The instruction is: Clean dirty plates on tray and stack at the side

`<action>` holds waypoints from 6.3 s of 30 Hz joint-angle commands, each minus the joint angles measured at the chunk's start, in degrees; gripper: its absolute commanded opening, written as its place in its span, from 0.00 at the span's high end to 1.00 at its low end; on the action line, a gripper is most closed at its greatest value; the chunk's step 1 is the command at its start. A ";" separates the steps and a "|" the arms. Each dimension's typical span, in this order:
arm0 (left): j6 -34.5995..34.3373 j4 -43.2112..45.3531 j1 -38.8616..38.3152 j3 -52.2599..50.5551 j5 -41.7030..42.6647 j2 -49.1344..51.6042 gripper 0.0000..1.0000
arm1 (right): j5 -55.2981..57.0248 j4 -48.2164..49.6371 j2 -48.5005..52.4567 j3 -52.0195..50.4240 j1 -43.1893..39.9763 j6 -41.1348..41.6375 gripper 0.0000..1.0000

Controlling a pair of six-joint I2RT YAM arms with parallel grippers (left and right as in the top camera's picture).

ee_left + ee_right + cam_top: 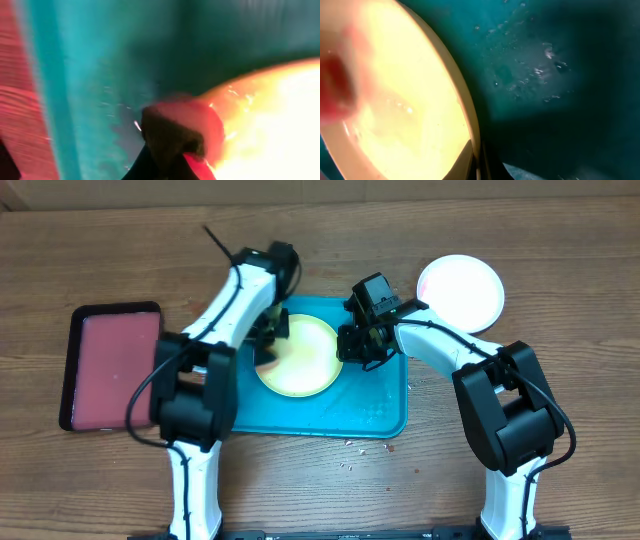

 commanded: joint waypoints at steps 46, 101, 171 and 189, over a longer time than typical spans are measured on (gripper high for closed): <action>-1.75 -0.22 40.79 7.37 12.85 -5.05 0.54 | 5.92 -8.41 0.68 9.03 -0.92 -7.15 0.96; -1.81 0.44 40.70 9.55 15.02 -9.33 0.00 | 26.86 -26.60 -2.38 38.10 -18.86 -23.17 0.96; -1.79 0.46 40.74 9.55 15.02 -9.33 0.00 | -5.55 -60.39 -14.86 36.63 -23.08 -35.71 0.00; -1.79 0.46 40.72 9.55 15.02 -9.33 0.00 | -5.18 -44.28 -19.98 36.57 -21.27 -35.71 0.00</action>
